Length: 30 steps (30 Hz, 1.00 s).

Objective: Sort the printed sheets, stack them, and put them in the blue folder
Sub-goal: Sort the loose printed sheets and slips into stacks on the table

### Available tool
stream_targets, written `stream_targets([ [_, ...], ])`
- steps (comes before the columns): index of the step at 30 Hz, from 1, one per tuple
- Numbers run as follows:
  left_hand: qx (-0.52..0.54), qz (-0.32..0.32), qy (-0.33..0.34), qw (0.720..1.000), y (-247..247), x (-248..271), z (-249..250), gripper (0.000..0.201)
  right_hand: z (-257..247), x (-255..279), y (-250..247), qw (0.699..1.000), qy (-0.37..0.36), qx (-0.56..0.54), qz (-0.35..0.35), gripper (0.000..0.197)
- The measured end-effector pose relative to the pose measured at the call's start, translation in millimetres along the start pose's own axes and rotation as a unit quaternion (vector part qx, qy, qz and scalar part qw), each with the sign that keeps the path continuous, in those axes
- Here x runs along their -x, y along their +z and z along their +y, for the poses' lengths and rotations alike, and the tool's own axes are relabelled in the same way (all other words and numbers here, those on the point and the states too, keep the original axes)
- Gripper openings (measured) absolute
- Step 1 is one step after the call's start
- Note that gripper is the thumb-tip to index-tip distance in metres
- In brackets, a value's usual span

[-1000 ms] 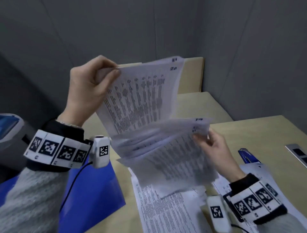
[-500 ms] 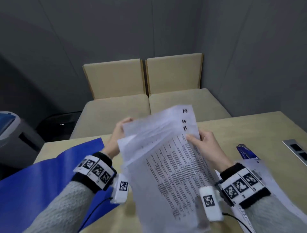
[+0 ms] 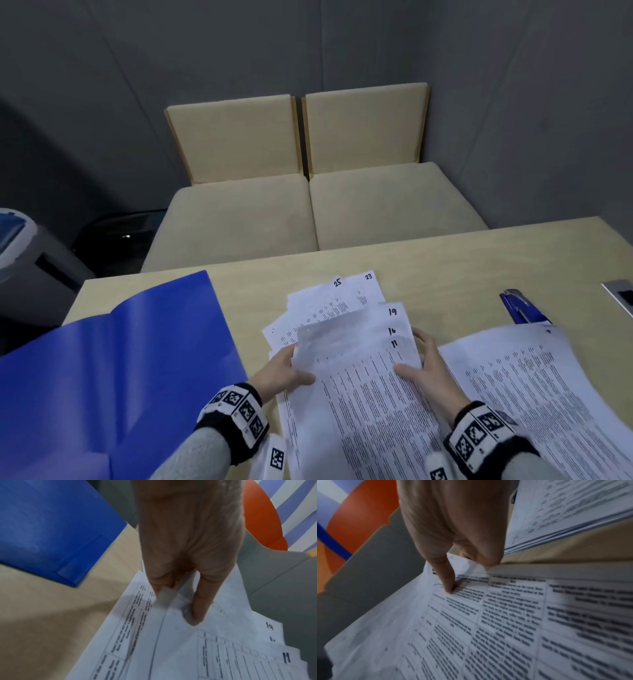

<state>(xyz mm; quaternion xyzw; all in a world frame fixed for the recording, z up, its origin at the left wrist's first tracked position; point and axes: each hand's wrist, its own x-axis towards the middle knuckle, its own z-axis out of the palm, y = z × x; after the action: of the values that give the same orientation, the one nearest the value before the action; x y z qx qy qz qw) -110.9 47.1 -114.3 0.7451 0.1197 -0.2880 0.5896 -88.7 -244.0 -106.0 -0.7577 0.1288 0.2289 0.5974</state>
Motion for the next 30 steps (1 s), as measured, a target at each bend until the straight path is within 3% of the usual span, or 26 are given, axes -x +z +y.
stream_targets([
  [1,-0.005,0.001,-0.009,1.0,-1.0,2.0,0.0,0.043,-0.3,0.4,-0.8,1.0,0.004,-0.012,-0.01,0.063],
  [5,-0.069,-0.054,-0.062,0.994,-18.0,0.2,3.4,0.05,-2.7,2.8,-1.9,0.999,-0.027,0.003,-0.047,0.03],
  [7,-0.011,-0.092,-0.062,0.994,-30.1,-1.4,18.7,0.044,-1.8,4.0,-2.1,0.998,-0.041,-0.007,-0.056,0.03],
  [9,0.088,-0.071,-0.077,0.991,-43.2,-9.0,30.9,0.073,-2.9,8.4,-2.0,0.995,-0.021,-0.062,-0.071,0.018],
  [10,0.123,-0.044,-0.08,0.988,-46.3,-14.2,35.2,0.082,-5.1,12.0,-2.0,0.991,-0.004,-0.098,-0.087,0.005],
  [11,0.136,0.001,-0.068,0.988,-47.4,-20.2,37.1,0.083,-6.7,14.5,-2.8,0.987,0.013,-0.122,-0.1,0.006],
  [13,0.022,0.122,-0.002,0.992,-45.5,-31.7,35.2,0.059,-4.6,14.4,-7.4,0.985,0.019,-0.126,-0.116,0.017],
  [14,-0.089,0.172,0.034,0.98,-45.5,-37.9,33.0,0.043,-3.8,12.6,-9.8,0.986,0.015,-0.119,-0.117,0.017],
  [15,-0.183,0.182,0.06,0.964,-45.0,-41.8,31.1,0.035,-2.6,10.5,-12.2,0.986,0.012,-0.114,-0.121,0.015],
  [18,-0.33,0.059,0.058,0.94,-34.8,-45.8,28.4,0.051,-2.9,9.3,-15.9,0.984,0.011,-0.112,-0.136,0.016],
  [20,-0.402,0.021,0.058,0.914,-26.9,-49.8,23.7,0.049,-2.5,12.0,-15.8,0.986,-0.01,-0.093,-0.138,0.022],
  [22,-0.414,0.017,0.074,0.907,-22.1,-51.7,22.0,0.029,-3.0,17.0,-13.8,0.986,-0.035,-0.079,-0.141,0.023],
  [25,-0.333,0.016,0.091,0.939,-25.0,-54.0,25.6,0.036,-4.0,12.7,-14.8,0.985,-0.058,-0.064,-0.146,0.023],
  [27,-0.3,0.055,0.115,0.945,-30.9,-54.4,32.5,0.033,-5.0,4.5,-16.5,0.987,-0.064,-0.068,-0.131,0.029],
  [30,-0.327,0.135,0.145,0.924,-40.1,-62.6,34.8,0.025,-5.7,-5.6,-18.2,0.985,-0.064,-0.079,-0.139,0.023],
])
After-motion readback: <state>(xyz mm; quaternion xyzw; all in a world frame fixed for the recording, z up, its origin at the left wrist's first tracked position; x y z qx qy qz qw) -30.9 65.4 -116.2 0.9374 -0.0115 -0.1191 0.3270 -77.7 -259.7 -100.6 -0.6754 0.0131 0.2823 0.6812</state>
